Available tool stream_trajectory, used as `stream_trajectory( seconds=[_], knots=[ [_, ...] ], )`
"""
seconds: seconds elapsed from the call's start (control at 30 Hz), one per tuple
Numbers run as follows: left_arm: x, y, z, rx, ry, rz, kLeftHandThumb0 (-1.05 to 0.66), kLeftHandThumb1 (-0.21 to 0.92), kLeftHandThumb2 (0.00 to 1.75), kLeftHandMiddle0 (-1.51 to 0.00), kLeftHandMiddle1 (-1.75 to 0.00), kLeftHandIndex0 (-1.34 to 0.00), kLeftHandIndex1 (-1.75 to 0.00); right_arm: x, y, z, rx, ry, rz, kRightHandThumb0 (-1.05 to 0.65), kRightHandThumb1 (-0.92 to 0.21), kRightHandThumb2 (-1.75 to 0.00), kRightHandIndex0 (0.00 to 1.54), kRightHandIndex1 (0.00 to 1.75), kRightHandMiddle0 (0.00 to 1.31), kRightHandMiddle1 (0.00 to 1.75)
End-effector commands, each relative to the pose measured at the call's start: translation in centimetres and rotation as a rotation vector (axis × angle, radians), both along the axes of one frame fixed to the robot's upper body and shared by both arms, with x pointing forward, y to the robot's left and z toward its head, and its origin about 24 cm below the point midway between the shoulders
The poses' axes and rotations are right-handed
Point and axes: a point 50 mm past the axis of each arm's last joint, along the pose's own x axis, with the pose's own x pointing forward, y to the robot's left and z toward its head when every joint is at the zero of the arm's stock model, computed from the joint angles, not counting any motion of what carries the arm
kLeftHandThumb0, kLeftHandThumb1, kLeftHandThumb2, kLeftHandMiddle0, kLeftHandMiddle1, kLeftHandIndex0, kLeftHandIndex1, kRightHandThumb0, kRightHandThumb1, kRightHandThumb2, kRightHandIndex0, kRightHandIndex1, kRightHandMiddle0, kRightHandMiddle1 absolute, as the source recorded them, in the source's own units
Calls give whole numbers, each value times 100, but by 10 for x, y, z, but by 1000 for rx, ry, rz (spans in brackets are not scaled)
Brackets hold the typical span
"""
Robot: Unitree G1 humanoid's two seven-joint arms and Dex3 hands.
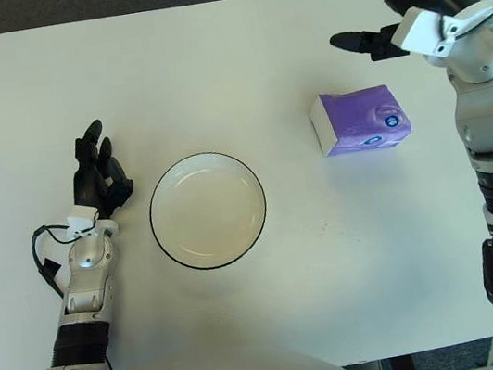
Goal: Put the tissue paper into the plate.
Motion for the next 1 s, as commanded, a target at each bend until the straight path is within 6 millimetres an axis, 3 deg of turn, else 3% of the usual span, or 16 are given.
stream_trajectory(
  seconds=[0.0,0.07,0.17,0.23,0.5,0.97],
  knots=[
    [-10,0,-26,-3,143,-5,-74,92,91,-29,0,0,-52,-2,-1,-13,-127,30,-42,-93,-77,-36,1,0,0,4],
    [-10,0,-26,0,142,-7,-74,92,90,-29,0,0,-52,0,-8,-24,-183,33,-67,-98,-82,-34,0,0,0,1],
    [-9,1,-25,1,141,-6,-74,92,90,-29,0,0,-51,9,-18,-47,-239,46,-62,-102,-89,-44,0,0,0,0],
    [-9,1,-25,1,141,-5,-73,92,90,-29,0,0,-51,14,-22,-52,-267,60,-34,-104,-90,-48,0,0,0,0],
    [-8,2,-25,7,140,-1,-73,92,91,-29,0,0,-51,17,-24,-52,-306,56,75,-105,-92,-57,0,0,0,0],
    [-7,4,-25,14,142,-5,-73,92,92,-30,-1,0,-50,18,-22,-56,-394,116,143,-105,-92,-57,0,0,0,0]
  ],
)
